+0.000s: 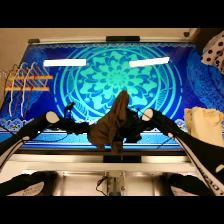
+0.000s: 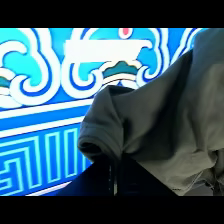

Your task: Fold the shirts.

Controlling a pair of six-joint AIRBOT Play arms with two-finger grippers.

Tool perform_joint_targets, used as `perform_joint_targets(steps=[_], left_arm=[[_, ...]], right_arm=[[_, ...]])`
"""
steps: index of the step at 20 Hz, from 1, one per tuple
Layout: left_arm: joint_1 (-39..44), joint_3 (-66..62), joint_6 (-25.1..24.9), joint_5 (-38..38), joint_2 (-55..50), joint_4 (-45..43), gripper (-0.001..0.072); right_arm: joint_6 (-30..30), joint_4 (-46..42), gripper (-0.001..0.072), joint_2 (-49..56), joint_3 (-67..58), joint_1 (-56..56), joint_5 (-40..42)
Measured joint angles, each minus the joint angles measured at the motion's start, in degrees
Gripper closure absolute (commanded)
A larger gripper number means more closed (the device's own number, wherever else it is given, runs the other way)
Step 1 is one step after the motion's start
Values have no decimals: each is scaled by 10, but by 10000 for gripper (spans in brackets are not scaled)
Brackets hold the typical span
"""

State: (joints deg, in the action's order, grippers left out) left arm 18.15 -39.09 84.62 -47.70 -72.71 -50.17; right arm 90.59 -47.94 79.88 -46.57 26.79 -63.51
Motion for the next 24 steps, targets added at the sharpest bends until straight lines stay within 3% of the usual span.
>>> perform_joint_targets(steps=[1,2,3,4,10,16,20,24], left_arm=[[0,-2,-5,2,1,1,671],[0,-6,-11,3,1,1,671],[0,-9,-17,4,1,1,671],[0,-13,-21,4,2,1,671],[-16,-75,-60,-6,31,-11,673],[-103,-310,-99,-65,180,-65,673],[-126,-521,-106,-59,262,-15,673],[-130,-662,-101,-54,301,33,674]], right_arm=[[2,4,82,9,0,1,6],[3,11,252,16,0,1,12],[4,21,506,23,0,2,20],[5,31,637,28,0,2,26],[-34,70,640,13,-43,-4,18],[-64,-31,640,-142,-269,-88,-92],[-70,-34,640,-255,-460,-127,-21],[-73,-15,640,-329,-572,-139,74]])
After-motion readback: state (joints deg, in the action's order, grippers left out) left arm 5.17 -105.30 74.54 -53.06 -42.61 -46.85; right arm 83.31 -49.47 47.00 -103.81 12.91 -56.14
